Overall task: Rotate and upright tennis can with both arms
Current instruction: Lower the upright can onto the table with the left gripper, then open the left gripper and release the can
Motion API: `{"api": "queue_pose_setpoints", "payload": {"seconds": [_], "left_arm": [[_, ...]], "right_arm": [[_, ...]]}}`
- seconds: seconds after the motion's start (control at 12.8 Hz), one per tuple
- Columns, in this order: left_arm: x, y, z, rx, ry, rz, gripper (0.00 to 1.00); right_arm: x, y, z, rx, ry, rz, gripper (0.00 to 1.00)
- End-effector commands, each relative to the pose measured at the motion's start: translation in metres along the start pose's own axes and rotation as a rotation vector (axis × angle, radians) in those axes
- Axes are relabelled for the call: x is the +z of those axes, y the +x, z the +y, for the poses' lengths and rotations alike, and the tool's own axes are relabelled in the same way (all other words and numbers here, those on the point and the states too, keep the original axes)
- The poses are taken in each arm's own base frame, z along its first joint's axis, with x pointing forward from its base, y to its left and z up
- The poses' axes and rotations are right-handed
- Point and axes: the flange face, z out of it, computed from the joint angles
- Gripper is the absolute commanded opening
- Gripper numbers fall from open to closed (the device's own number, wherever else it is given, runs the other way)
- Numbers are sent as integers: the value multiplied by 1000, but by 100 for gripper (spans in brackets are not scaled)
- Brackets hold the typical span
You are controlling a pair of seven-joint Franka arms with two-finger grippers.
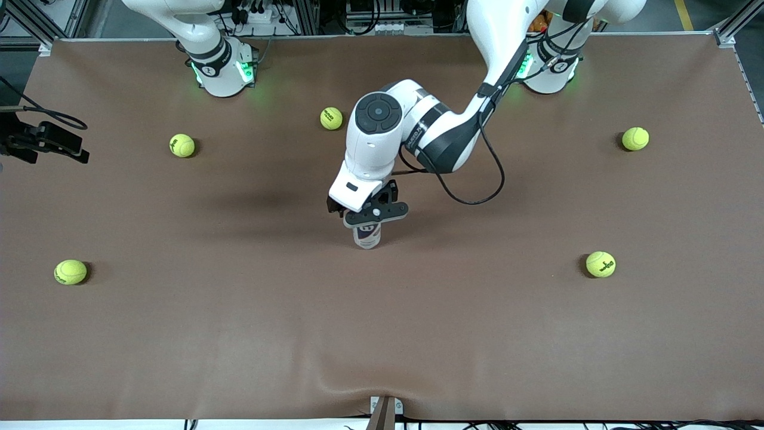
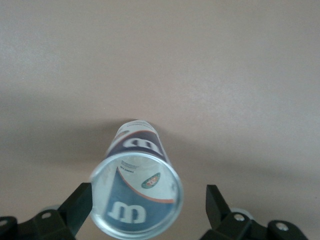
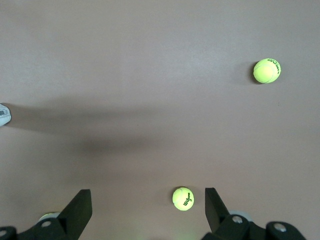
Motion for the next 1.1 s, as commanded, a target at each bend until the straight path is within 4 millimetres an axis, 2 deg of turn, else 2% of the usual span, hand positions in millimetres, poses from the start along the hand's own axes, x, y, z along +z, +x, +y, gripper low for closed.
{"api": "queue_pose_setpoints", "payload": {"seconds": [0.0,0.23,0.31,0.47,0.55,0.78,1.02], "left_arm": [[-8,1,0,20,4,20,100],[-30,5,0,14,-17,37,100],[-44,8,-2,10,-23,43,100],[-92,18,-9,-9,-59,81,100],[-108,21,-14,-19,-73,92,100],[-165,71,-67,-108,-45,105,100],[-217,118,-133,-190,2,94,100]], "right_arm": [[-4,1,-3,-11,13,3,100],[-4,1,-3,-11,13,3,100],[-4,1,-3,-11,13,3,100],[-4,1,-3,-11,13,3,100],[-4,1,-3,-11,15,2,100],[-4,1,-3,-11,15,0,100],[-4,0,-4,-13,15,-1,100]]}}
